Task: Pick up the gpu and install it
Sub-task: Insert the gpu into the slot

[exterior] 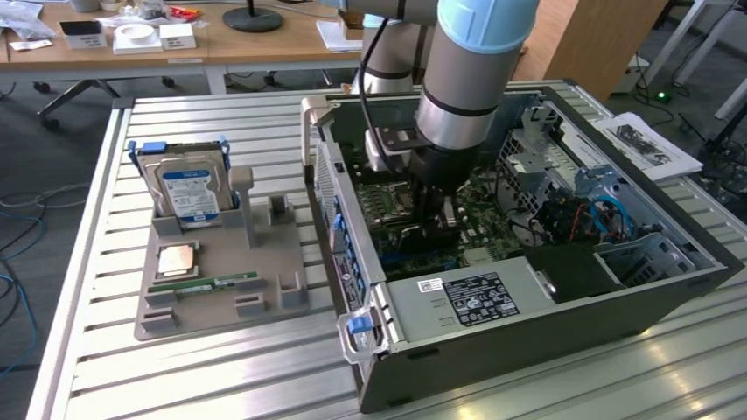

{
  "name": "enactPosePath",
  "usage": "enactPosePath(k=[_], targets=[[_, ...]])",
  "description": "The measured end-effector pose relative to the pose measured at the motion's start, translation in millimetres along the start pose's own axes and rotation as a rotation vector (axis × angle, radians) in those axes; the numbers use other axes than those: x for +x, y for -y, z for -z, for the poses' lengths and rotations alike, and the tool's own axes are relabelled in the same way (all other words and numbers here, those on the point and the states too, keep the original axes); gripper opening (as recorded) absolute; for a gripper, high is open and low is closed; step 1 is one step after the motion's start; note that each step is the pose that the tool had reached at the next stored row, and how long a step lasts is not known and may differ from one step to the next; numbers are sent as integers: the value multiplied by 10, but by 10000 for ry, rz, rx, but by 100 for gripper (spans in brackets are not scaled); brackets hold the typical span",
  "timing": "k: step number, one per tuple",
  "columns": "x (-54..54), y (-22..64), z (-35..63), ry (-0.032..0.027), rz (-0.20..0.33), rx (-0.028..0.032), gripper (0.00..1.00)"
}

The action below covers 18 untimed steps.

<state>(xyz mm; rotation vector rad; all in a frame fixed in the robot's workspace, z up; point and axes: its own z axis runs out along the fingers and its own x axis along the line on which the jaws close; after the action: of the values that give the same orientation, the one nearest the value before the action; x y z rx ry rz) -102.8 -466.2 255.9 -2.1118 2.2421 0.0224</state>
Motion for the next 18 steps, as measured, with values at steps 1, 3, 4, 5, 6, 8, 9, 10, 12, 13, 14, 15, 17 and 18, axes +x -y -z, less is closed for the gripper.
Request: enactPosePath(k=[1,3,4,5,6,8,9,10,12,13,14,15,17,18], targets=[[-2,1,40,0,0,0,40],[-7,4,129,0,0,0,40],[-10,6,174,0,0,0,40],[-12,7,220,1,0,0,40],[-15,9,263,1,0,1,40],[-19,11,349,-1,0,0,40],[-22,12,390,-2,0,0,40],[-24,14,433,-4,1,0,40],[-28,16,511,-8,0,0,40],[-30,18,548,-10,1,1,40],[-32,19,583,-12,2,1,40],[-34,20,617,-15,1,1,40],[-38,22,688,-20,2,1,40],[-40,23,719,-22,2,2,40]])
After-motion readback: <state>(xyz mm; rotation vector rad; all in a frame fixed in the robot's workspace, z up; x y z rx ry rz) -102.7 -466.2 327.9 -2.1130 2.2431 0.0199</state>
